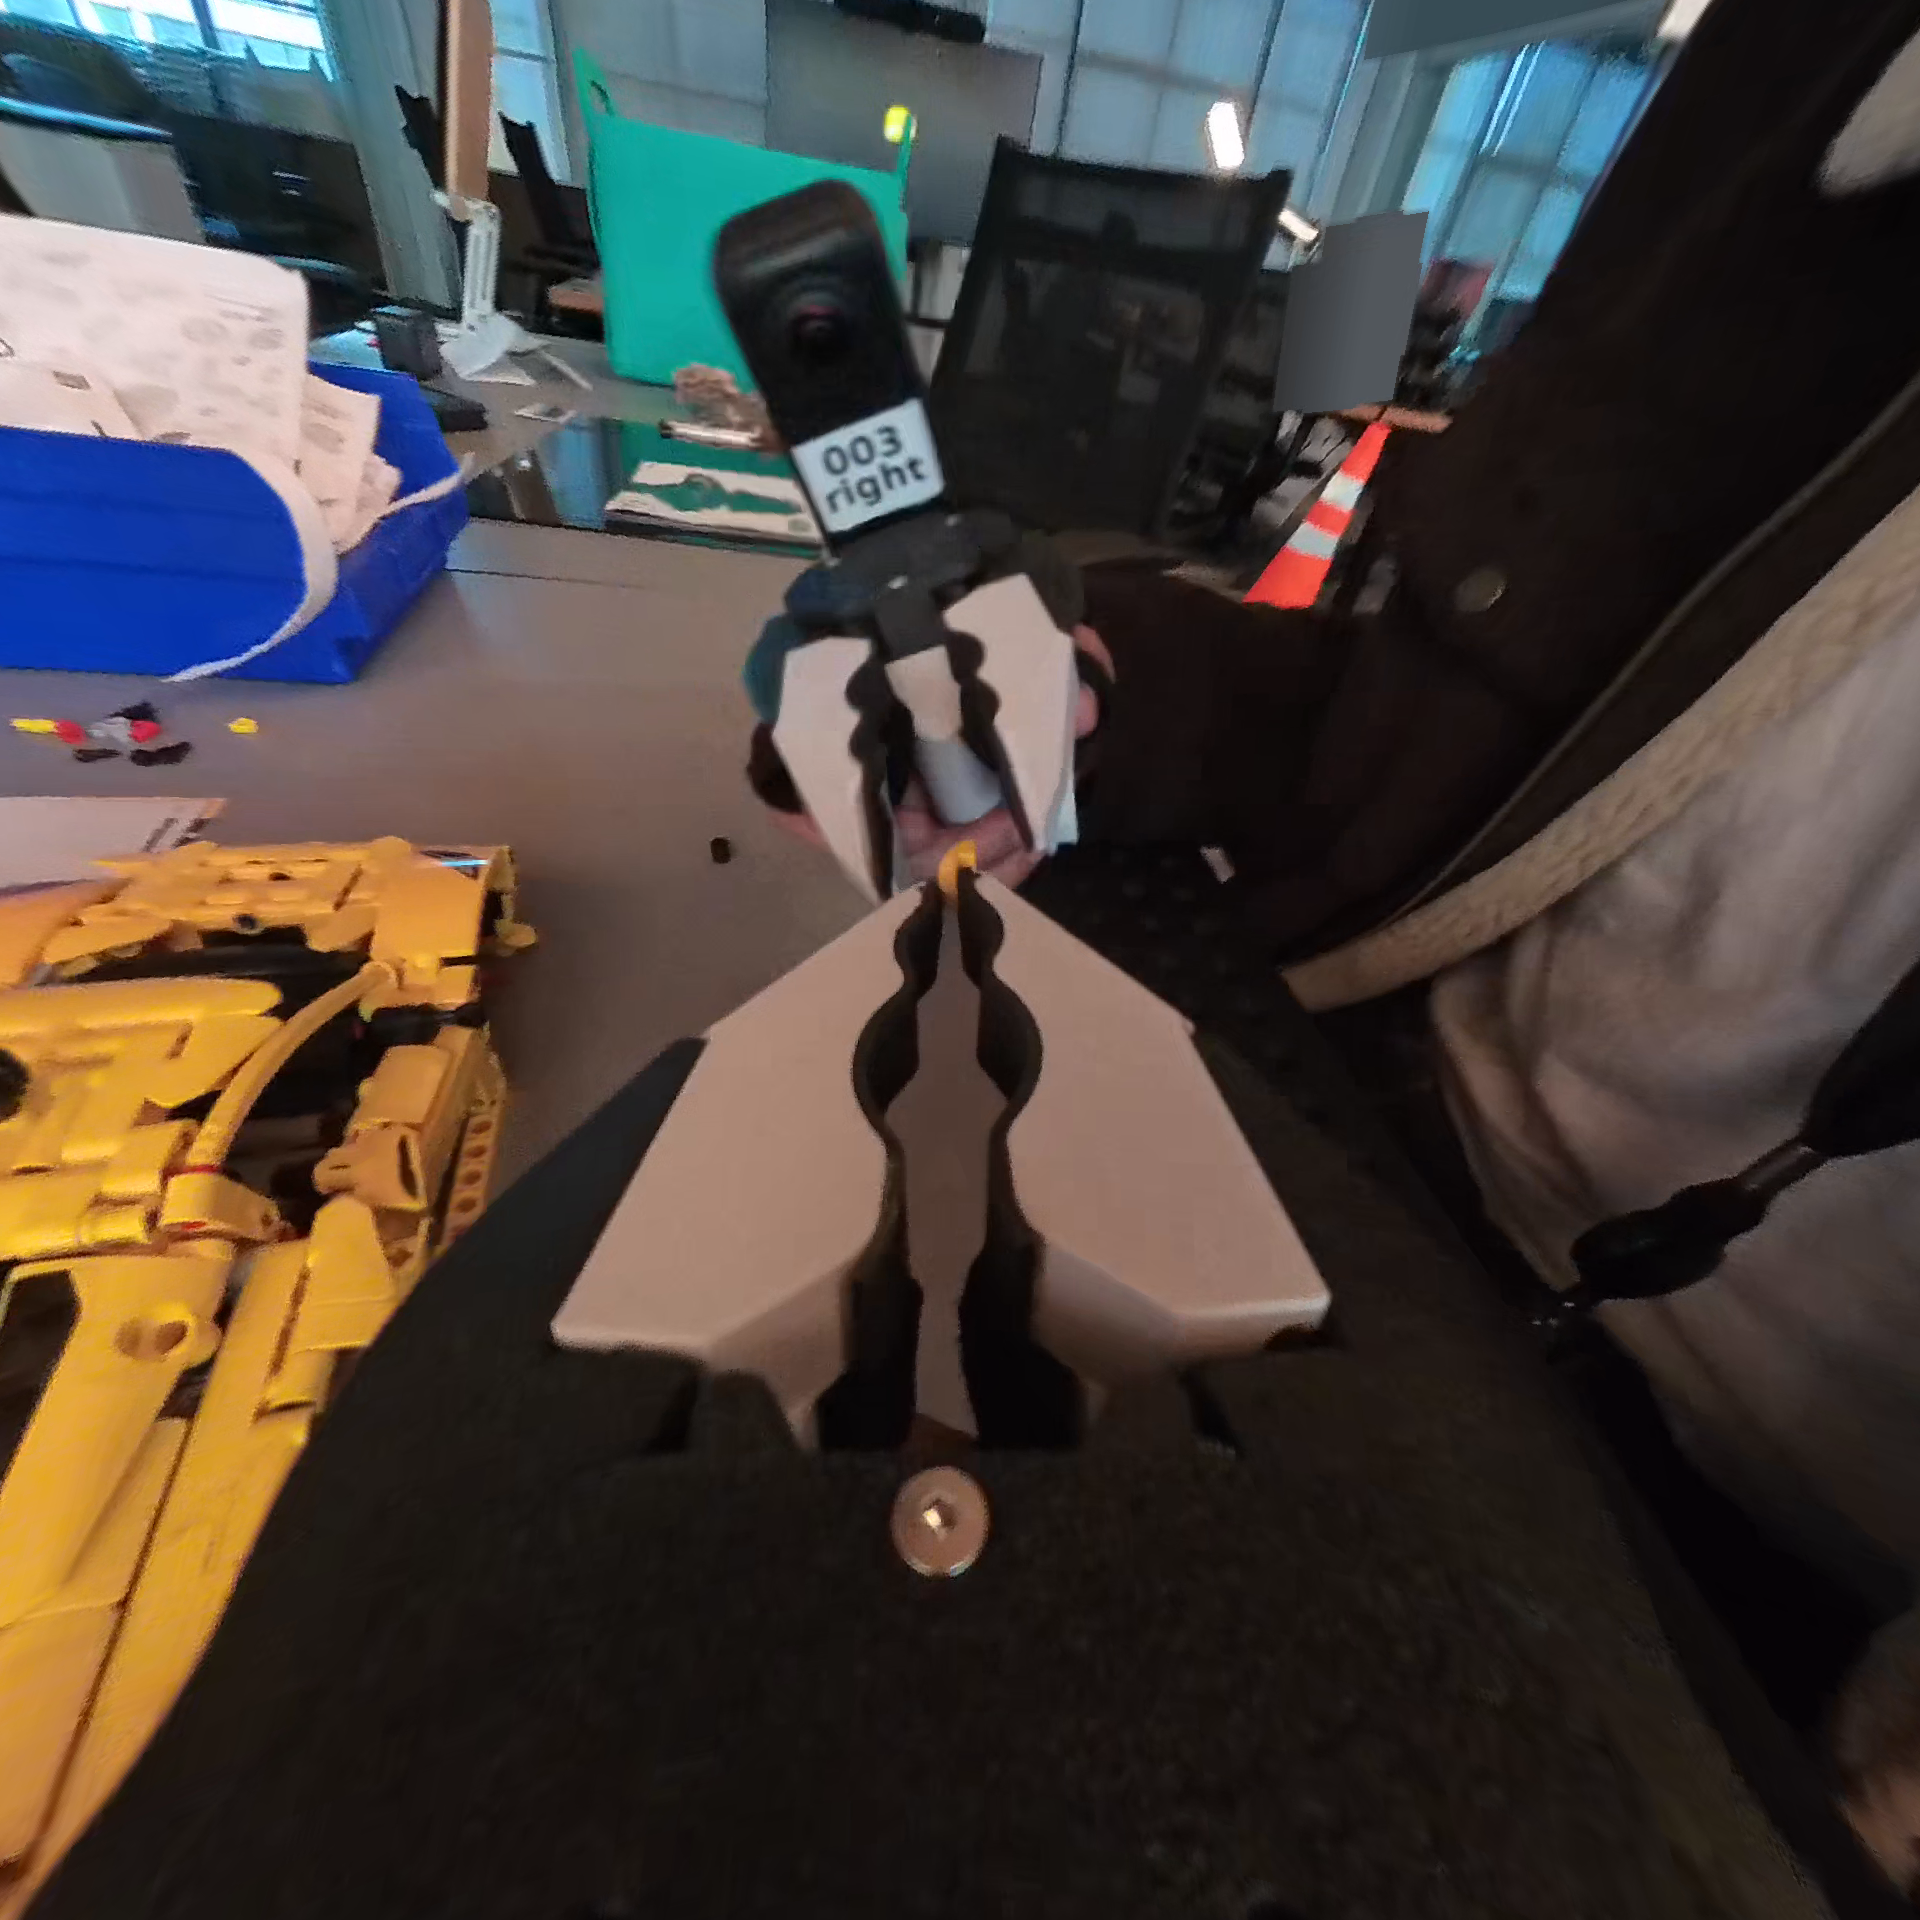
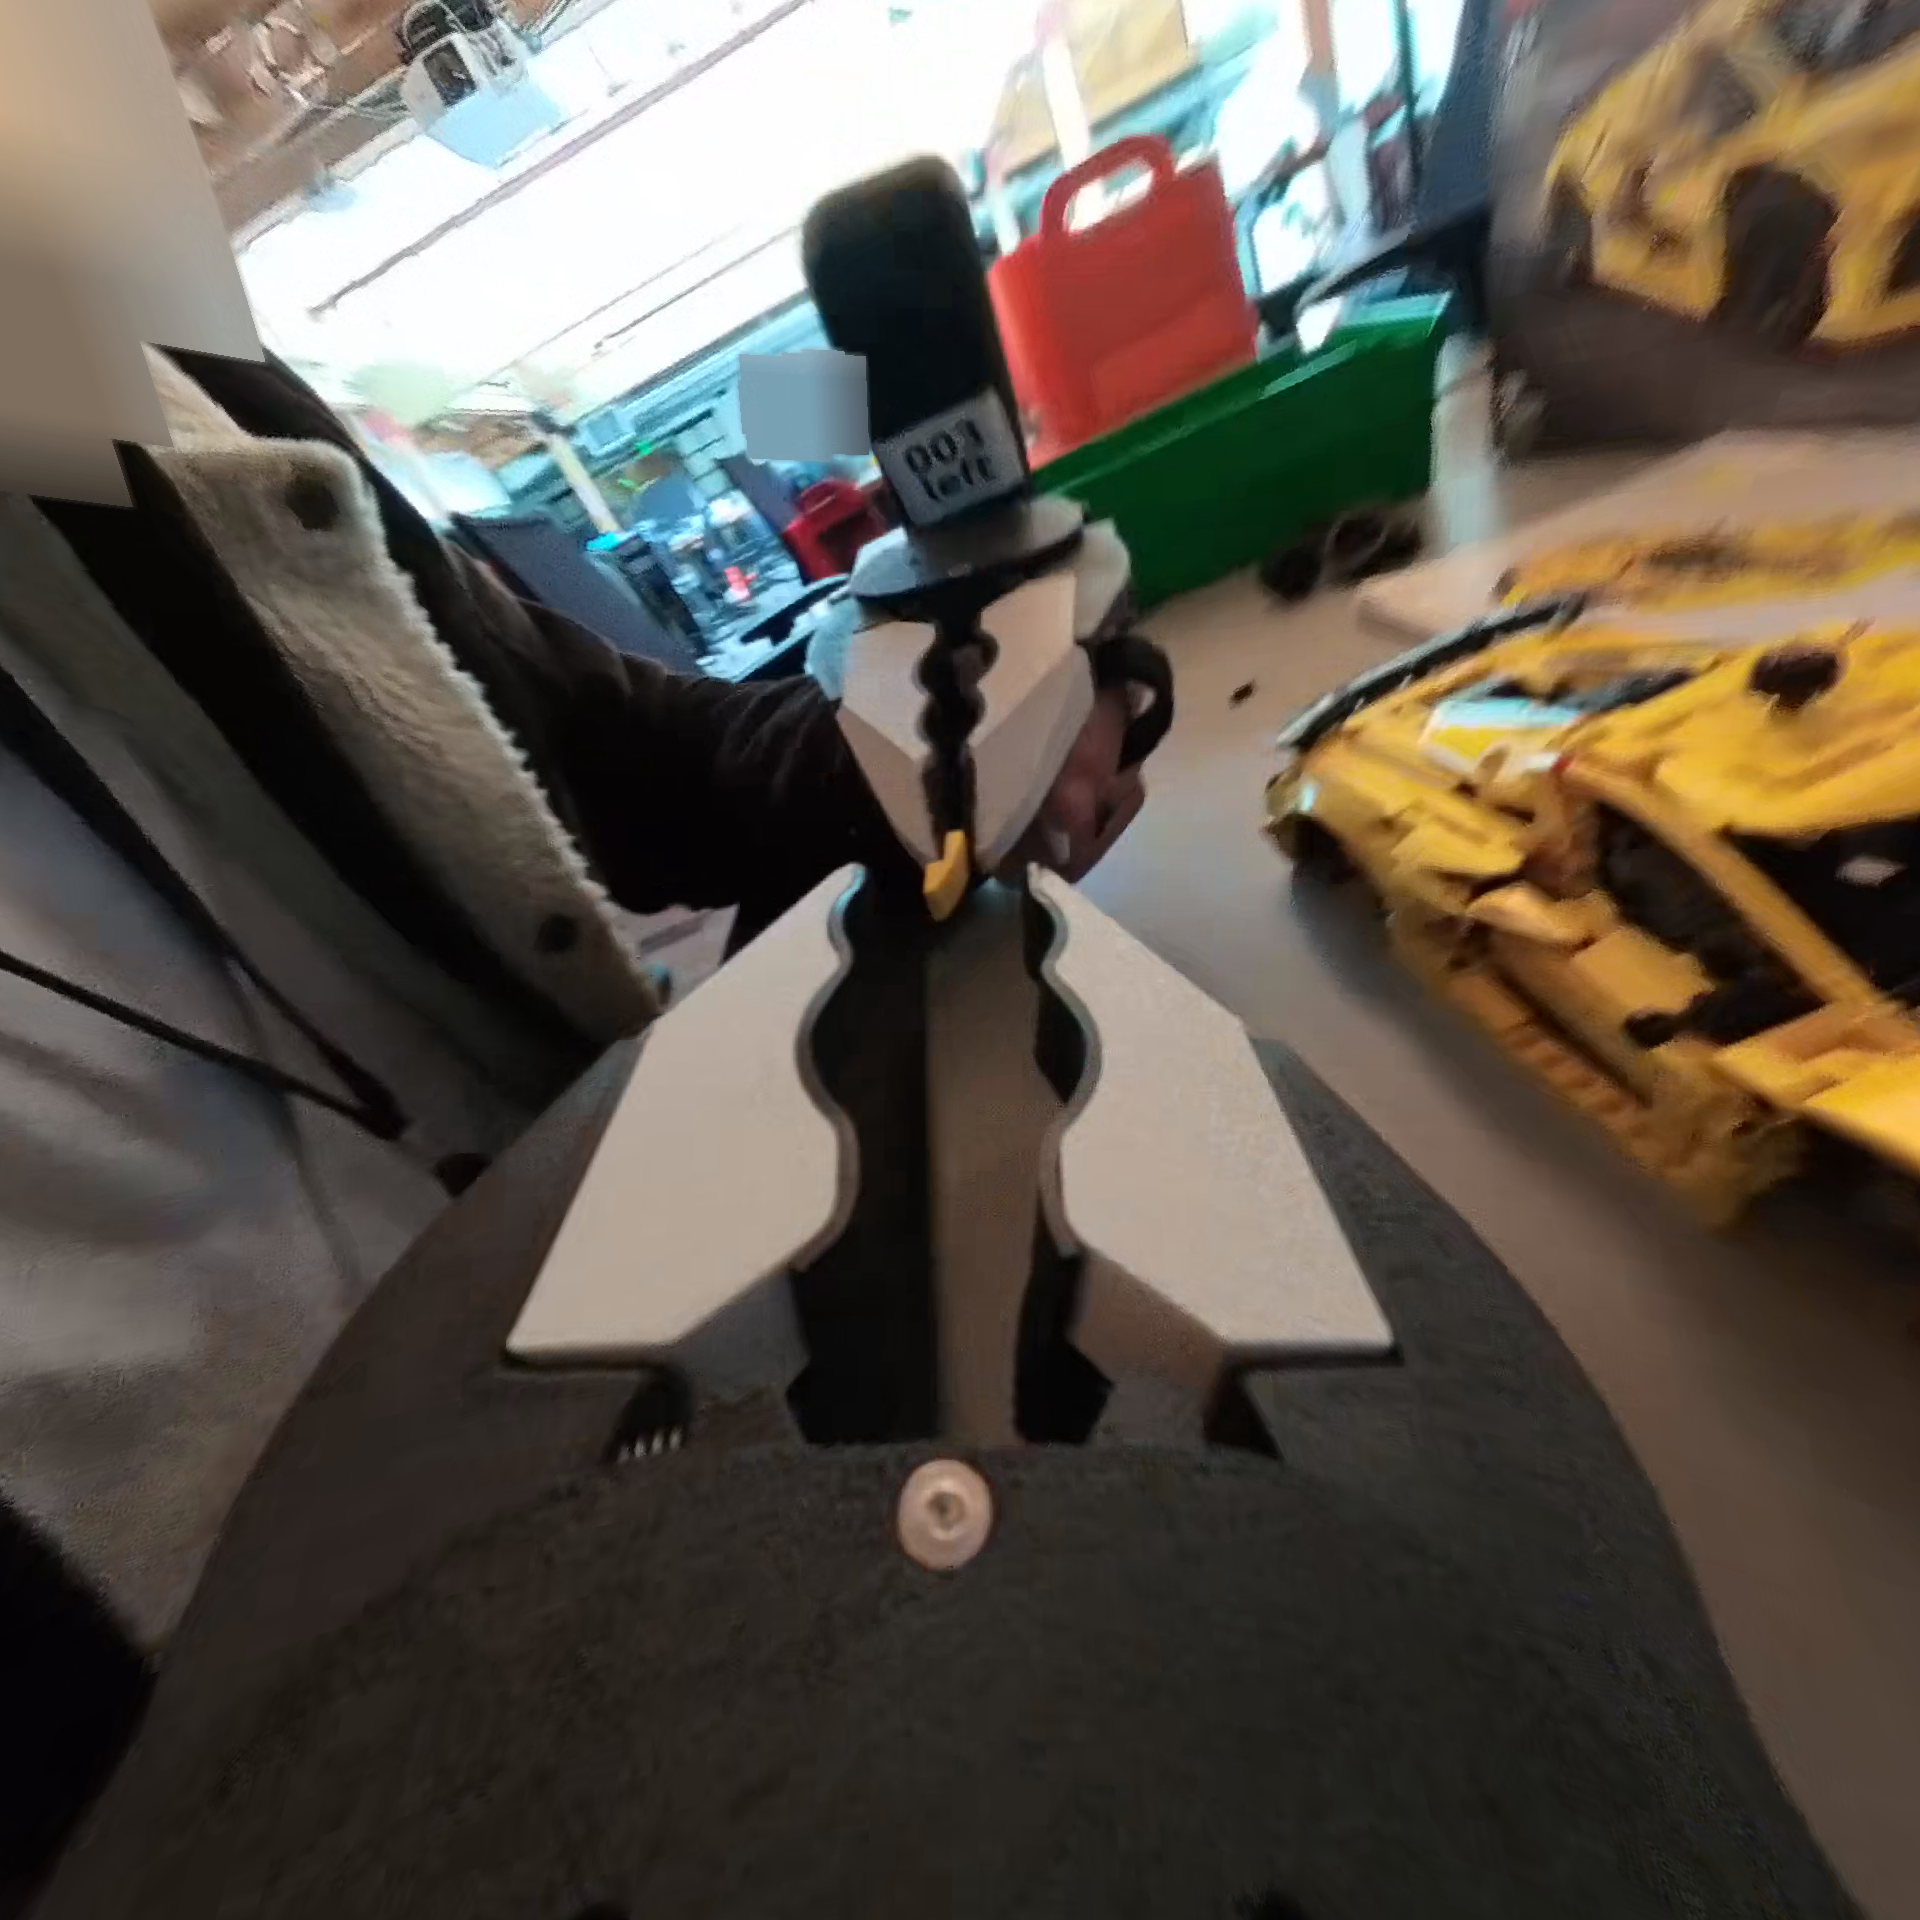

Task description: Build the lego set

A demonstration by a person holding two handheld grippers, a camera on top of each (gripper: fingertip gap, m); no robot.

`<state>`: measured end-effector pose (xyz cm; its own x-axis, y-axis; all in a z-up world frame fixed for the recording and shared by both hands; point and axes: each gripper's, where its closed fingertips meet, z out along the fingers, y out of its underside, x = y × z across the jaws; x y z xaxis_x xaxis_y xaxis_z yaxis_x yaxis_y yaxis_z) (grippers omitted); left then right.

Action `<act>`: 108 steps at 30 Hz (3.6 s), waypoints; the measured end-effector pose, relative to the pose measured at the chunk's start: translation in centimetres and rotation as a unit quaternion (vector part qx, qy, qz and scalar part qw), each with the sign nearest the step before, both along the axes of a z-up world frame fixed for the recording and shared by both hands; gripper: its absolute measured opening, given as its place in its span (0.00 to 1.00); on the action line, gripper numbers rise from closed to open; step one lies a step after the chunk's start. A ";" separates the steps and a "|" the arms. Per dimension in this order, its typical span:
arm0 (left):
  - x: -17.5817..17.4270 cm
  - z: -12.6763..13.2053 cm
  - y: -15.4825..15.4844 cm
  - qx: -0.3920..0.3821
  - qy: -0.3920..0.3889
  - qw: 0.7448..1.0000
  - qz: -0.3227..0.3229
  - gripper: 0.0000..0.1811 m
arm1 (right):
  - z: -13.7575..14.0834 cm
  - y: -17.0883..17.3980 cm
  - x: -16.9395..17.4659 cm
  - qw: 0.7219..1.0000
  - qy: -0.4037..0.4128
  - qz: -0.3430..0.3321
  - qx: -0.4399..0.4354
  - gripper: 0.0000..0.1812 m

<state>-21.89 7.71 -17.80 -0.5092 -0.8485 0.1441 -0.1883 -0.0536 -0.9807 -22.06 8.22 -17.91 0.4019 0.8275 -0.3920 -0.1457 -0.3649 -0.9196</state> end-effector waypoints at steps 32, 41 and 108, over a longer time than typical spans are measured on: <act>4.0 -3.5 5.5 -0.027 0.069 0.976 0.206 0.12 | -4.0 5.4 6.5 0.912 -0.213 -0.351 -0.002 0.02; 6.2 -5.4 6.4 -0.105 0.124 0.956 0.245 0.25 | -6.1 7.8 8.5 0.842 -0.319 -0.435 -0.023 0.02; 1.4 -0.4 9.3 0.193 0.126 0.972 0.049 0.32 | -7.0 6.1 11.2 0.850 -0.365 -0.380 -0.005 0.02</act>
<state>-20.49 17.05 -18.25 -0.4139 -0.9063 -0.0852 -0.4382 0.2804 -0.8540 -10.86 14.27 -24.91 0.9582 0.2181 0.1854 0.2648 -0.4293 -0.8635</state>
